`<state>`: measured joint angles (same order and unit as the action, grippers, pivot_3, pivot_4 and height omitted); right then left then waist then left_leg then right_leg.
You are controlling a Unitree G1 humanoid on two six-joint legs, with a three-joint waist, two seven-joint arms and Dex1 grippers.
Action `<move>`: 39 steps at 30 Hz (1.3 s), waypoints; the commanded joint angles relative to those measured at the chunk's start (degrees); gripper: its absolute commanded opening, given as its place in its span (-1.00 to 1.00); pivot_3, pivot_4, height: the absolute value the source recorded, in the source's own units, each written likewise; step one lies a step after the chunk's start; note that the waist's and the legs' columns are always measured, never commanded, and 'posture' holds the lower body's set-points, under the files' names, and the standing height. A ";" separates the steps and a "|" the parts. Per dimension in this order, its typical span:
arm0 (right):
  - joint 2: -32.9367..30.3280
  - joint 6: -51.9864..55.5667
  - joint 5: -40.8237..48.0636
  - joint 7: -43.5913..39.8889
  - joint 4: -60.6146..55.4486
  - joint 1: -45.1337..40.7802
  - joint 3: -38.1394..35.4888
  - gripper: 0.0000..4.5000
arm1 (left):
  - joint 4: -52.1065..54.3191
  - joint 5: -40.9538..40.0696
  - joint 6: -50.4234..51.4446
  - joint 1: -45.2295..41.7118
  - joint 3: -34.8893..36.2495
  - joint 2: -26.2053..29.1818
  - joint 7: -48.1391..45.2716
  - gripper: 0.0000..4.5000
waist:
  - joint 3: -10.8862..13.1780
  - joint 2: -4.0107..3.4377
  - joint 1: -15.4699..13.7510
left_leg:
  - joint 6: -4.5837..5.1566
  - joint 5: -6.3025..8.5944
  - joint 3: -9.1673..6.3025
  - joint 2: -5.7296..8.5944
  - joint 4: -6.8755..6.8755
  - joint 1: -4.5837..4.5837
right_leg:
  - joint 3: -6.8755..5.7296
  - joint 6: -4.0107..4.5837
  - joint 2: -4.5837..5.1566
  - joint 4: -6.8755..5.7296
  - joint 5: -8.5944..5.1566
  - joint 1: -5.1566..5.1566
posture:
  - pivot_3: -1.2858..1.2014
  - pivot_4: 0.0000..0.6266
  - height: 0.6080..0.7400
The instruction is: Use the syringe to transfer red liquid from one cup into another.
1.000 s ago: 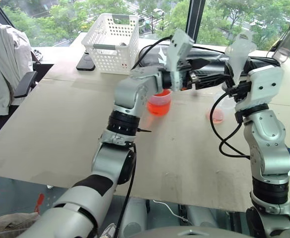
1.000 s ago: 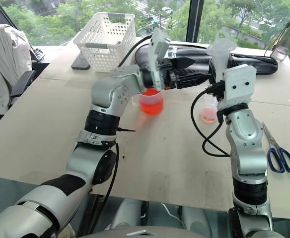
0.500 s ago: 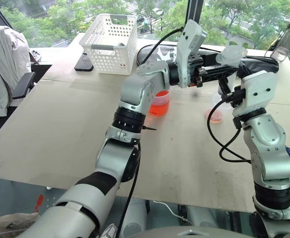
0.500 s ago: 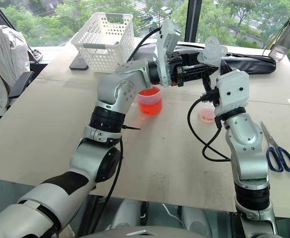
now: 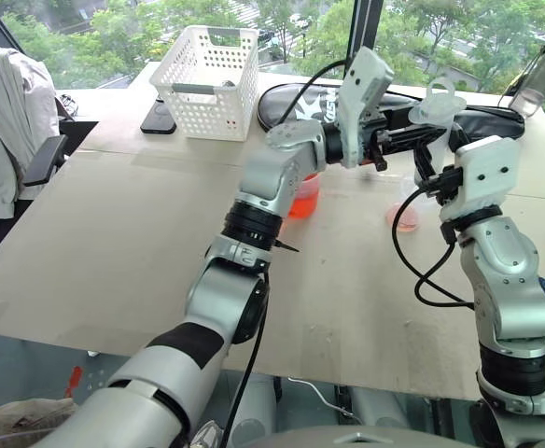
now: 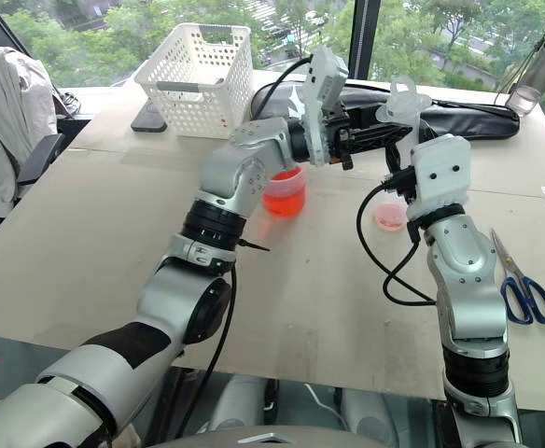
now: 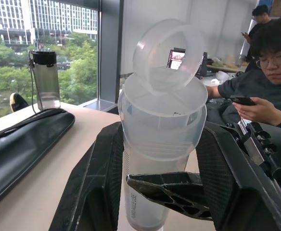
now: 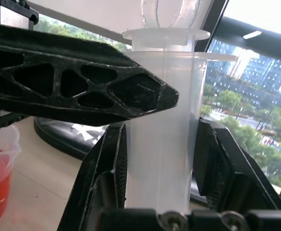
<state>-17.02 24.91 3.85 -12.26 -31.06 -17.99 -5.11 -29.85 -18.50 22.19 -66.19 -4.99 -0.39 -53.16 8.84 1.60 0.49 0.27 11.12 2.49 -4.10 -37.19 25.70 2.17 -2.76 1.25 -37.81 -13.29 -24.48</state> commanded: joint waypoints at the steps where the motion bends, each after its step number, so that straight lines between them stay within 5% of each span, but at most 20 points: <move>1: -2.17 1.14 4.36 -2.29 -3.44 0.90 -5.43 0.68 | 0.11 -0.44 -1.39 -2.60 0.96 -0.46 0.62 -0.33 | 0.00 0.00 0.08 | 0.00 0.00 0.00 0.00 0.00 0.01 | 0.00 0.00 0.00 0.02 0.00 0.00 | 0.03 -0.52 0.75; 3: -3.74 2.29 8.44 -4.83 -5.16 2.16 -8.01 1.00 | 1.28 -0.89 -0.55 -2.59 1.48 0.33 0.48 -0.33 | 0.01 0.00 0.11 | 0.00 0.00 -0.01 0.00 0.02 0.00 | 0.00 0.00 0.00 0.01 0.00 0.00 | 0.03 -0.52 0.75; 13: -18.03 13.26 36.81 -19.04 -14.98 13.50 -26.87 1.00 | 10.15 -12.18 14.87 -2.47 12.76 5.88 7.30 -0.33 | 0.01 -0.01 0.22 | 0.00 0.00 -0.06 -0.03 0.04 -0.06 | 0.02 0.00 -0.04 -0.03 0.00 0.03 | 0.03 -0.52 0.75; 21: -29.67 13.02 45.28 -31.18 -16.57 23.80 -34.27 1.00 | 20.21 -30.22 42.04 1.21 25.47 14.66 15.96 -0.33 | 0.01 0.00 0.39 | 0.00 0.00 -0.16 -0.04 0.02 -0.29 | 0.00 -0.02 -0.08 0.00 -0.01 0.31 | 0.03 -0.52 0.75; 29: -31.07 9.86 49.98 -34.94 -18.03 27.28 -35.46 1.00 | 24.67 -39.85 63.96 5.44 35.40 29.83 24.27 -0.33 | 0.05 0.09 0.18 | -0.01 0.01 -0.16 -0.09 0.31 -1.04 | 0.04 -0.19 -0.15 -0.03 -0.16 0.84 | 0.03 -0.52 0.75; 35: -30.95 8.41 51.45 -35.13 -18.60 27.59 -33.09 1.00 | 22.12 -34.46 63.37 14.66 27.52 48.06 16.13 -0.33 | 0.05 0.12 0.50 | -0.03 0.02 -0.03 -0.07 0.34 -1.08 | 0.18 0.02 -0.12 0.06 -0.06 0.90 | 0.03 -0.52 0.75; 39: -30.91 7.22 52.23 -34.55 -17.80 23.25 -27.61 1.00 | 15.52 -24.58 53.62 17.57 12.38 54.14 7.50 -0.33 | 0.01 0.19 -0.08 | -0.03 0.01 -0.05 -0.07 0.39 -1.11 | 0.14 0.24 -0.10 0.05 -0.17 0.87 | 0.03 -0.52 0.75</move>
<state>-47.50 34.13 54.53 -47.11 -48.36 8.28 -35.52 -10.57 -48.89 82.11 -47.73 15.19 51.97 -40.60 8.85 1.79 0.41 0.24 11.13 2.44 -4.18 -36.81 24.60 2.30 -2.51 1.16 -37.76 -13.46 -23.60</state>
